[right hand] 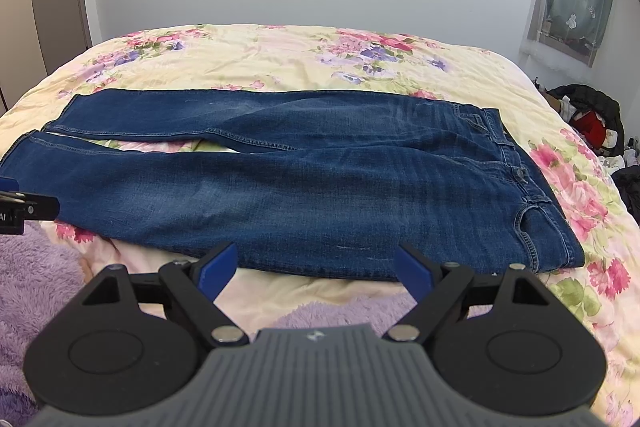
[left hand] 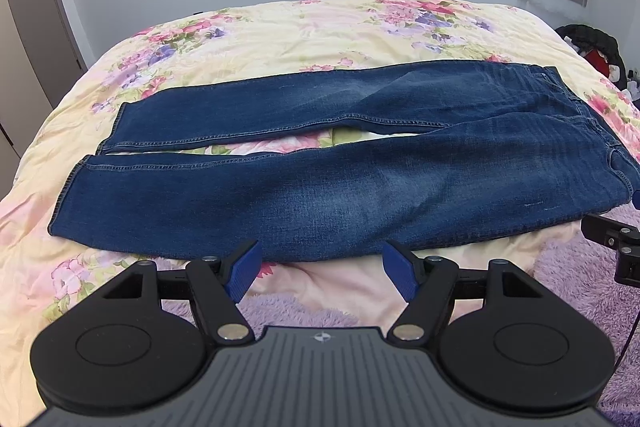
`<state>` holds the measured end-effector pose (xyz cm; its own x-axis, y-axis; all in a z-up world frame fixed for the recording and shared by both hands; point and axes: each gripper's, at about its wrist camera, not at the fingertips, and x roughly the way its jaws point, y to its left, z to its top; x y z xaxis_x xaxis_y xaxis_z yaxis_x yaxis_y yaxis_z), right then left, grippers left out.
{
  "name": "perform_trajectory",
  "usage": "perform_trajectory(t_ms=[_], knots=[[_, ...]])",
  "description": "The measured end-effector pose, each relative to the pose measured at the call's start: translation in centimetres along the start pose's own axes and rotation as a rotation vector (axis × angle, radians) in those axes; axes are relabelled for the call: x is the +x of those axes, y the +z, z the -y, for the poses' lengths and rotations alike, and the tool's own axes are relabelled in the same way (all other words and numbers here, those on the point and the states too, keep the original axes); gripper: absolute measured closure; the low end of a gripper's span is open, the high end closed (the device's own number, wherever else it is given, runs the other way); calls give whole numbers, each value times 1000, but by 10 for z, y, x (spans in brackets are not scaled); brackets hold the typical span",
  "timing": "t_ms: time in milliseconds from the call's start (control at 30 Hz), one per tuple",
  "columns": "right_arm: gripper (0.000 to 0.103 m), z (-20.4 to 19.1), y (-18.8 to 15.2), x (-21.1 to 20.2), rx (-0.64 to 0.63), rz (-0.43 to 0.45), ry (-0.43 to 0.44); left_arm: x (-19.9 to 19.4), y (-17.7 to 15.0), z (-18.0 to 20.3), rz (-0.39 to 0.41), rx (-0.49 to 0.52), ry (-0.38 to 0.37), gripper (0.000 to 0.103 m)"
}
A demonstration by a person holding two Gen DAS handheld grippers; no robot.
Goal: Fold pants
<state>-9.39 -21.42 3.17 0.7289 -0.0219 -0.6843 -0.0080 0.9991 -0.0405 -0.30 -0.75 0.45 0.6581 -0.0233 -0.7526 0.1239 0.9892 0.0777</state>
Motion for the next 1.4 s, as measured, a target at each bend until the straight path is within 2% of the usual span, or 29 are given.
perform_trajectory(t_ms=[1133,1400], knots=[[21,-2,-1,0,2,-3,2,-1,0,4,2,-1,-7,22],[21,11,0,-4,33,34,16,1,2,-8,17,36,20,22]])
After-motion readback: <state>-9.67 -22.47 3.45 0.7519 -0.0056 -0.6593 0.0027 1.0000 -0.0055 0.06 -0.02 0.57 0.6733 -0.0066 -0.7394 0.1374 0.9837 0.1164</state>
